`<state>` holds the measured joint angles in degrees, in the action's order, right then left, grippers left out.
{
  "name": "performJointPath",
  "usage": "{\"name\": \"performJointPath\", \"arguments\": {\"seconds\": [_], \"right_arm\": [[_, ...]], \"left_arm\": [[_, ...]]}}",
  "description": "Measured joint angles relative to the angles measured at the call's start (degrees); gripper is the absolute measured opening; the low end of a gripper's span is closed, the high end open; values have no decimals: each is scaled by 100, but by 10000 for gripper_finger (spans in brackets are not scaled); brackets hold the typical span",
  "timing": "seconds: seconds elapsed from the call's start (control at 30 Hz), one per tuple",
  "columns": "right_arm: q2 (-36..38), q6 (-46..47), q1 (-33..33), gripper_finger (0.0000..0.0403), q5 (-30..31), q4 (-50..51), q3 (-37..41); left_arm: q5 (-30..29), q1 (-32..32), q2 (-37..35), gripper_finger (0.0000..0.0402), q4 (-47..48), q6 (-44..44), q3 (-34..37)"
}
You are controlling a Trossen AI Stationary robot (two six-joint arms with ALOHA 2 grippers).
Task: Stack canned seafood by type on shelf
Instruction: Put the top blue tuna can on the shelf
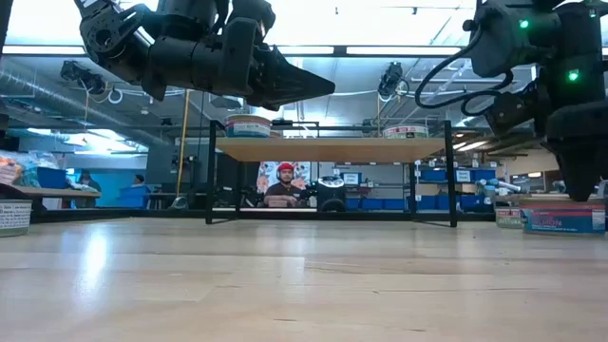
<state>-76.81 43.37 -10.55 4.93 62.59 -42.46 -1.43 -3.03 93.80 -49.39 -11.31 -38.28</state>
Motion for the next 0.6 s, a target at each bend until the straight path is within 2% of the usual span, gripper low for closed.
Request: {"name": "performJointPath", "arguments": {"seconds": [0.17, 0.33, 0.6], "right_arm": [[-165, -238, -21, 60, 39, -91, -11], [-265, -430, -30, 11, 218, -66, -31], [-283, -636, -212, 5, 339, -79, -265]], "left_arm": [[0, 0, 0, 6, 2, 6, 0], [-2, 0, 0, 6, 8, 15, 0], [-6, 0, 0, 6, 29, 15, 0]]}}
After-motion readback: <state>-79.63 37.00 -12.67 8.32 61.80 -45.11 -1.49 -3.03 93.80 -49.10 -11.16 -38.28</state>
